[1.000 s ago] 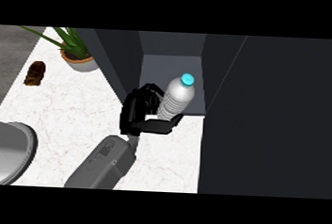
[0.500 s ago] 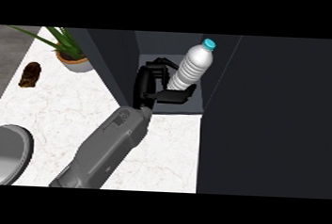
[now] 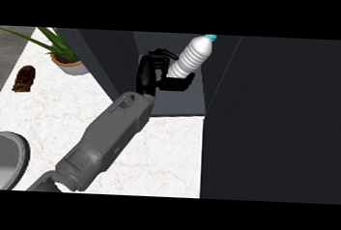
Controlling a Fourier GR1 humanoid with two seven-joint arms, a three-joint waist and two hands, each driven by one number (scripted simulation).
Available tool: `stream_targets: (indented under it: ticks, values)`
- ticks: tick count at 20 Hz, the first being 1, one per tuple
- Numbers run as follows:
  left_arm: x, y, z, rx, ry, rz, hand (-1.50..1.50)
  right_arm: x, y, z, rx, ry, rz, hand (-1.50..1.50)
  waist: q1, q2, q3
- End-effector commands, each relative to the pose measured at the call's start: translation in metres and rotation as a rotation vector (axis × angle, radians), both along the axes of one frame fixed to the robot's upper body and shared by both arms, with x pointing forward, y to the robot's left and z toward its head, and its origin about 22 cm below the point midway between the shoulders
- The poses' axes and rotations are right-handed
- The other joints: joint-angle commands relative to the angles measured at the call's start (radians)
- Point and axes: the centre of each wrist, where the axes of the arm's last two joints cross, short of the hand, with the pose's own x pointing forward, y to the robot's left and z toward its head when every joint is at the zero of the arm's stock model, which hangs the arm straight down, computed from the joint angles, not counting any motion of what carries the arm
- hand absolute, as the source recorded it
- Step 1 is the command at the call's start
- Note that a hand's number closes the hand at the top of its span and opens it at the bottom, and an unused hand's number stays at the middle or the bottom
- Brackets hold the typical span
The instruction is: Pick up the bottled water, place it into the cabinet and close the cabinet
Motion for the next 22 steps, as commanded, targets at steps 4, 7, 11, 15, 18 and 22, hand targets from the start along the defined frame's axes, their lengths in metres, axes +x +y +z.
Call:
stream_targets:
  ticks: [4,7,11,15,18,22]
  values:
    - [0.015,0.03,-0.005,0.024,0.058,0.157,1.5,-0.002,0.0,0.016,0.072,-0.06,0.015,-1.5,-0.01,0.01,-0.002]
    - [0.012,0.022,-0.012,0.014,0.043,0.188,1.5,0.002,-0.005,0.006,0.059,-0.05,0.01,-1.5,-0.011,0.01,-0.001]
    - [0.02,0.049,-0.009,0.111,0.029,0.205,1.5,0.001,-0.003,0.005,0.065,-0.053,0.029,-1.5,-0.022,0.012,-0.001]
    - [0.029,0.049,0.005,0.188,-0.038,0.231,-1.5,-0.004,-0.005,0.013,0.059,-0.05,0.034,-1.5,-0.042,0.017,-0.002]
    - [0.031,0.049,0.008,0.221,-0.072,0.229,-1.5,0.004,-0.008,0.002,0.047,-0.046,0.057,-1.5,-0.036,0.022,-0.001]
    - [0.037,0.035,0.025,0.221,-0.064,0.267,-1.5,0.0,-0.004,0.009,0.054,-0.052,0.088,-1.5,-0.056,0.022,-0.001]
